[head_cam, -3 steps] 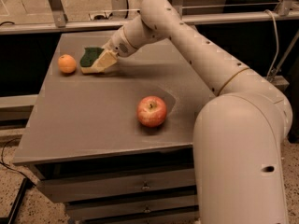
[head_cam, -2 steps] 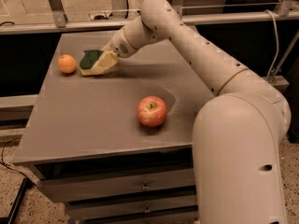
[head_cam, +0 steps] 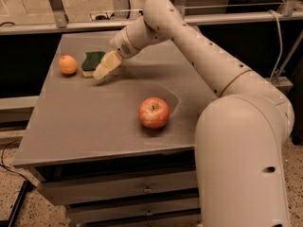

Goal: Move sponge near orange

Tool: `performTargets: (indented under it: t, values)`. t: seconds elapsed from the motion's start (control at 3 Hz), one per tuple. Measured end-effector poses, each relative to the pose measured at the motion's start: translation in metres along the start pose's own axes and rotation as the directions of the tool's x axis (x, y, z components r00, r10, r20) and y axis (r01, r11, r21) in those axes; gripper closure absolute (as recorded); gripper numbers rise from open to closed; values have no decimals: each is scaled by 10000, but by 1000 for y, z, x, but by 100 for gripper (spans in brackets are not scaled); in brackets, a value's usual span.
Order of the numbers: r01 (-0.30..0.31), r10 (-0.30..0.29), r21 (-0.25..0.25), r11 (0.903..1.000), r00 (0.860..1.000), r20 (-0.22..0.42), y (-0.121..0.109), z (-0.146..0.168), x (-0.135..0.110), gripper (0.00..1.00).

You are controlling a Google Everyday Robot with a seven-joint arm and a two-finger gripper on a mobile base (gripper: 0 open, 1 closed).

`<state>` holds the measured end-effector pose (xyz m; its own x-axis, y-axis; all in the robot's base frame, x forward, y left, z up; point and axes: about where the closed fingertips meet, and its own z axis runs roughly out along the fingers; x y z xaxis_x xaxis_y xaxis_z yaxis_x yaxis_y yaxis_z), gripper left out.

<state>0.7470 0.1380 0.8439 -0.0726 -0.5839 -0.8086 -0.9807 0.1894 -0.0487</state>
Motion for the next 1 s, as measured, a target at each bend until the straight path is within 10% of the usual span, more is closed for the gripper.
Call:
performTargets:
  t: [0.67,1.0]
  values:
    - [88,-111,1279,9917,9998,174,-19,-58,-2,0]
    - [-332,-8,2655,9635,9919,1269,-38,-134,7,0]
